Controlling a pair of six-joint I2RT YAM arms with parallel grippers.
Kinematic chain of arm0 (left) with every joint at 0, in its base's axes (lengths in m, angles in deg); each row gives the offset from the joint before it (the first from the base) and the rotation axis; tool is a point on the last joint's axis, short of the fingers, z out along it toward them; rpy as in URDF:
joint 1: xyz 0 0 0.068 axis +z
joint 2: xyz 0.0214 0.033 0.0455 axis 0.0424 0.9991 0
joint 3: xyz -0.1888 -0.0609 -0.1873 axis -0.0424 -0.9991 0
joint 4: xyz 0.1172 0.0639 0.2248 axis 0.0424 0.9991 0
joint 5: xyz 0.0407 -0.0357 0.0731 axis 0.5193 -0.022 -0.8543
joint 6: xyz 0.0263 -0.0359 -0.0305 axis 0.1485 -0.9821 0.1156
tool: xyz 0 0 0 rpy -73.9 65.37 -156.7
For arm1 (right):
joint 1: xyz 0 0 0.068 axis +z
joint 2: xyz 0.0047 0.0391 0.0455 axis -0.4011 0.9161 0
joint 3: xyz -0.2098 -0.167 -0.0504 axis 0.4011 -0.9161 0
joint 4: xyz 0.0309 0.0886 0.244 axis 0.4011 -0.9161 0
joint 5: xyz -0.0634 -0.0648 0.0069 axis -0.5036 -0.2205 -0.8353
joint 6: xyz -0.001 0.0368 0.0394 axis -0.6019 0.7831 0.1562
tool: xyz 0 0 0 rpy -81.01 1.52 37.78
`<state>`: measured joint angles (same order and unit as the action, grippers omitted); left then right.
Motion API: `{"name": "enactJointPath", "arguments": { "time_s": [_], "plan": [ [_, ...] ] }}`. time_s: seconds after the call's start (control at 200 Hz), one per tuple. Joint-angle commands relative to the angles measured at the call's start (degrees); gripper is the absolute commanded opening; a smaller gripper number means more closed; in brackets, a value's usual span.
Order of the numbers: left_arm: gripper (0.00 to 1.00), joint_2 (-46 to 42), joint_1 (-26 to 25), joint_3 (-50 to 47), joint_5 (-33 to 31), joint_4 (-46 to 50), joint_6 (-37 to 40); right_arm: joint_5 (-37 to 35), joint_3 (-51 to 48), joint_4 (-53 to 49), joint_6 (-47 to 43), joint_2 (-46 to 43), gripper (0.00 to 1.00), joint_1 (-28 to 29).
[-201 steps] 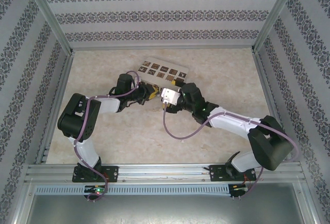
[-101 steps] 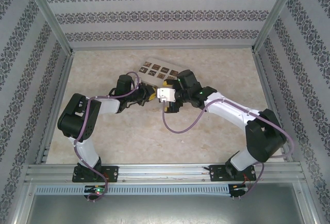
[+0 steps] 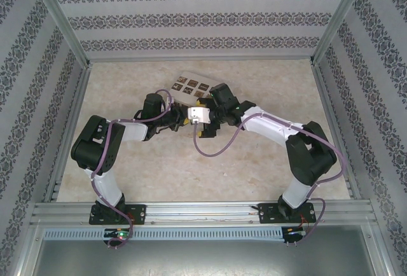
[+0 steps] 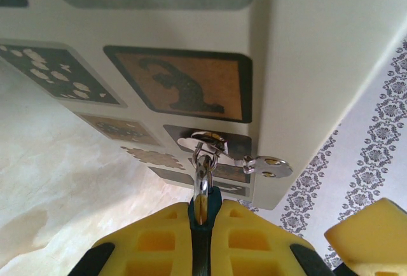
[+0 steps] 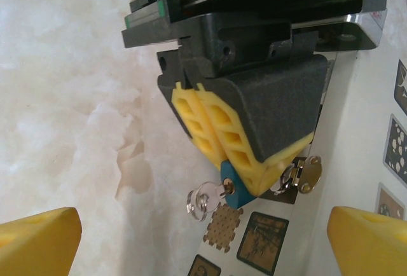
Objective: Unlock the padlock with the key
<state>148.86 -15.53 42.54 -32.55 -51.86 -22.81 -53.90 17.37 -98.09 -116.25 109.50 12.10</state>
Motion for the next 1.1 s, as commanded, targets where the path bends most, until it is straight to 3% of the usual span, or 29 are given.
{"name": "enactJointPath", "arguments": {
  "time_s": [0.0, 1.094],
  "plan": [
    [0.01, -1.67, -1.08, 0.02, 2.2, -4.54, -0.09, 0.62, 2.33, 0.49, -0.08, 1.77, 0.98, -0.33],
    [0.0, -2.41, -1.83, -0.15, 2.07, -3.08, 1.83, 1.04, 11.98, 0.57, -0.27, 10.96, 0.98, -4.1]
  ]
}}
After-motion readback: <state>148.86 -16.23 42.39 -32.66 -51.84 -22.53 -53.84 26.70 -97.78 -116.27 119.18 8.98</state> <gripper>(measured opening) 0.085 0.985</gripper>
